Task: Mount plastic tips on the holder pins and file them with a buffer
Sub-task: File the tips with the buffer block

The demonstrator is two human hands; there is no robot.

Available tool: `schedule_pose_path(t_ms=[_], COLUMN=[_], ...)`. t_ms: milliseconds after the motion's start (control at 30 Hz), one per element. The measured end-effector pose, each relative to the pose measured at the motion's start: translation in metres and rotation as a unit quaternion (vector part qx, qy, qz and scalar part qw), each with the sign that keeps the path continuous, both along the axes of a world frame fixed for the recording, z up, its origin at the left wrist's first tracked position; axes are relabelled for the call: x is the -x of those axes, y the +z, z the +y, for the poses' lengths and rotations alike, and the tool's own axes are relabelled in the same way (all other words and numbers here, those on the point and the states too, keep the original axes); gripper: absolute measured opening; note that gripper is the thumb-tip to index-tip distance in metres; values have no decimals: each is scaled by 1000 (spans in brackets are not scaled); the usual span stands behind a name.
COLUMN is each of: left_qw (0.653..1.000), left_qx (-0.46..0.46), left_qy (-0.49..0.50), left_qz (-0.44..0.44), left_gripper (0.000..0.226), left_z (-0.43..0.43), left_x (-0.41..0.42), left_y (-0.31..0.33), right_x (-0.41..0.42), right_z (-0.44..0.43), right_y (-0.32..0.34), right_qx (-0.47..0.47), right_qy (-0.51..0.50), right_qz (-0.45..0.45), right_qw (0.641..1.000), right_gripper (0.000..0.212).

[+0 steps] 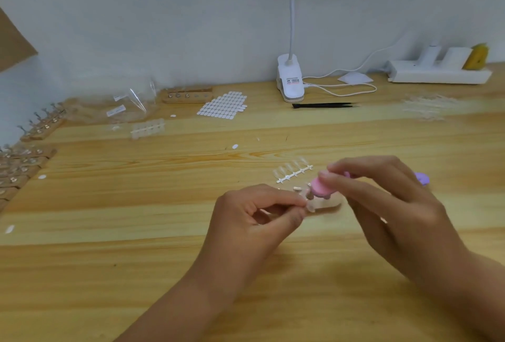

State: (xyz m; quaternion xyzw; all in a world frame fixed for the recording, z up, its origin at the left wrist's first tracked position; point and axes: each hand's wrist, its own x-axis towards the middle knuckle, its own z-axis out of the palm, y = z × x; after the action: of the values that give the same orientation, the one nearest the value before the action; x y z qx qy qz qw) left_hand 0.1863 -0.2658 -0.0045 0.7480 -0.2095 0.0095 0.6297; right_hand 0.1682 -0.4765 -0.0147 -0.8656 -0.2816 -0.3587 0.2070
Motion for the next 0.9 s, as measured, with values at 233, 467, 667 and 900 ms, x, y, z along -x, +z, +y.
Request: schedule_pose_path(t_ms=[233,467,667,900], left_qw=[1000,1000,1000,999], left_qx=[-3,-1,1,21], left_qy=[16,14,26,29], left_qz=[-22,-23,-15,-3], left_gripper=[15,8,14,14], left_z=[2,3,1,4], left_x=[0,0,0,-4], left_y=[4,6,4,4], right_x=[0,8,3,0], right_z=[4,16,9,3], right_y=[-1,-5,-2,-1], right_qx=[1,-12,-61,-49], right_qy=[17,66,42,6], right_qz=[-7,-3,-1,3], right_qw=[1000,998,997,999], right_gripper=[34,35,35,33])
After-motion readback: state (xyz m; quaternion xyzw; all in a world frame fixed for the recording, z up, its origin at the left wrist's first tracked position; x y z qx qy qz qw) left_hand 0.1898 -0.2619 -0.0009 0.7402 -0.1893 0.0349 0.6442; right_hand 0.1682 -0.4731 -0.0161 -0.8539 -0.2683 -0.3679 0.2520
